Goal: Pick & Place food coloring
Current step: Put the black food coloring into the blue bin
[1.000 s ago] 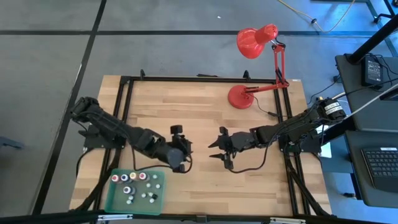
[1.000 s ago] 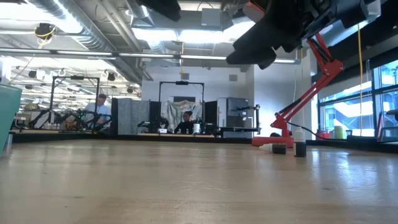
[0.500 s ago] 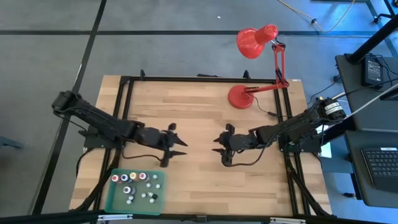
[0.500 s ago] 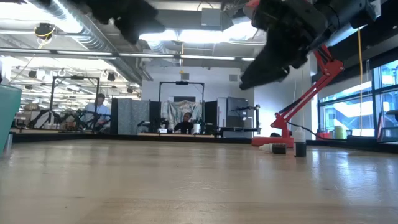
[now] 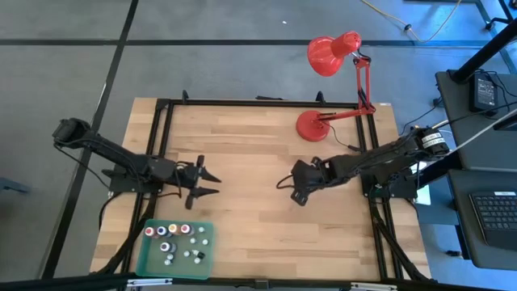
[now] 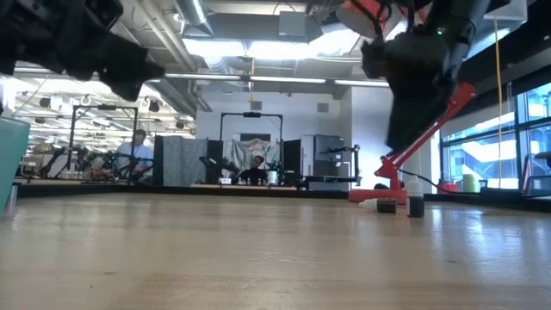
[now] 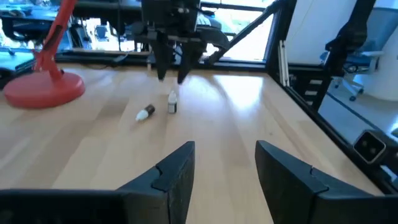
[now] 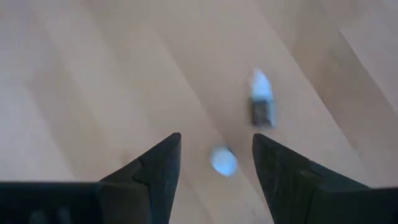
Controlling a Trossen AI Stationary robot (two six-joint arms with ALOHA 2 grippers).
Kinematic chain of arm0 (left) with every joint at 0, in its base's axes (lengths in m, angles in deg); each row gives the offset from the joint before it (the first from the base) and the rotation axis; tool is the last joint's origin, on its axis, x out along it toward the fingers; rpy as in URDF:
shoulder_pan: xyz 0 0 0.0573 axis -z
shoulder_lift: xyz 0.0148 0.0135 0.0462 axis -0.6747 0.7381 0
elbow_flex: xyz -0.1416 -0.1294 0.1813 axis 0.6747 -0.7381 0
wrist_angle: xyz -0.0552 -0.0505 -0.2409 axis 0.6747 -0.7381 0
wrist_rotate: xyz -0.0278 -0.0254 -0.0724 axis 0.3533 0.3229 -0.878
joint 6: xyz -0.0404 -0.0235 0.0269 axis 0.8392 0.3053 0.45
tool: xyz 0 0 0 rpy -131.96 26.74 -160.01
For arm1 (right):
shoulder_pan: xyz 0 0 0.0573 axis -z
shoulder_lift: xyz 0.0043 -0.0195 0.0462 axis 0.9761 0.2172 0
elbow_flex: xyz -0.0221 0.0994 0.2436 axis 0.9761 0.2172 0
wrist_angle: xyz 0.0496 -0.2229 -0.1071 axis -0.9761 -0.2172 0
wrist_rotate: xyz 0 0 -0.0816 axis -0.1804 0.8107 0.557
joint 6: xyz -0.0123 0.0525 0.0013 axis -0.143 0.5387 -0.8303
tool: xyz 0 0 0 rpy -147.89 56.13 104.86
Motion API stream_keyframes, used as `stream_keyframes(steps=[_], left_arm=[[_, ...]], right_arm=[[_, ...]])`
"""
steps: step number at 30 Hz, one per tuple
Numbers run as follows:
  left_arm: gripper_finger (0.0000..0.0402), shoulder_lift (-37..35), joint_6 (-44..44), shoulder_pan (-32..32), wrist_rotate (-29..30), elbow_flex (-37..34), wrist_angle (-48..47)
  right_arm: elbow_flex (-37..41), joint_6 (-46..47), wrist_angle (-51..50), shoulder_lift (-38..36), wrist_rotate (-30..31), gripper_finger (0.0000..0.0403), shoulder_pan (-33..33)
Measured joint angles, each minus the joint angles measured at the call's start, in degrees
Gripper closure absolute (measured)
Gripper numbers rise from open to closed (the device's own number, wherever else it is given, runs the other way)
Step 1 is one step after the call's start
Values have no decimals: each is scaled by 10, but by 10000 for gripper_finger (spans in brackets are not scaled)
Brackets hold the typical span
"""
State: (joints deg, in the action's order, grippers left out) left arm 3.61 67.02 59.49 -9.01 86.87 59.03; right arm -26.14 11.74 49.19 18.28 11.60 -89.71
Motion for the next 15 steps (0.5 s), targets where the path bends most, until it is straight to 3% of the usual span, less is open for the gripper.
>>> stream_keyframes(steps=[3, 15], left_arm=[[240, -8, 26, 1, -2, -14, -3], [238, -8, 45, 1, -5, -14, -5]], right_arm=[[0, 33, -41, 0, 0, 203, 7], [0, 56, -39, 21, -7, 203, 12]])
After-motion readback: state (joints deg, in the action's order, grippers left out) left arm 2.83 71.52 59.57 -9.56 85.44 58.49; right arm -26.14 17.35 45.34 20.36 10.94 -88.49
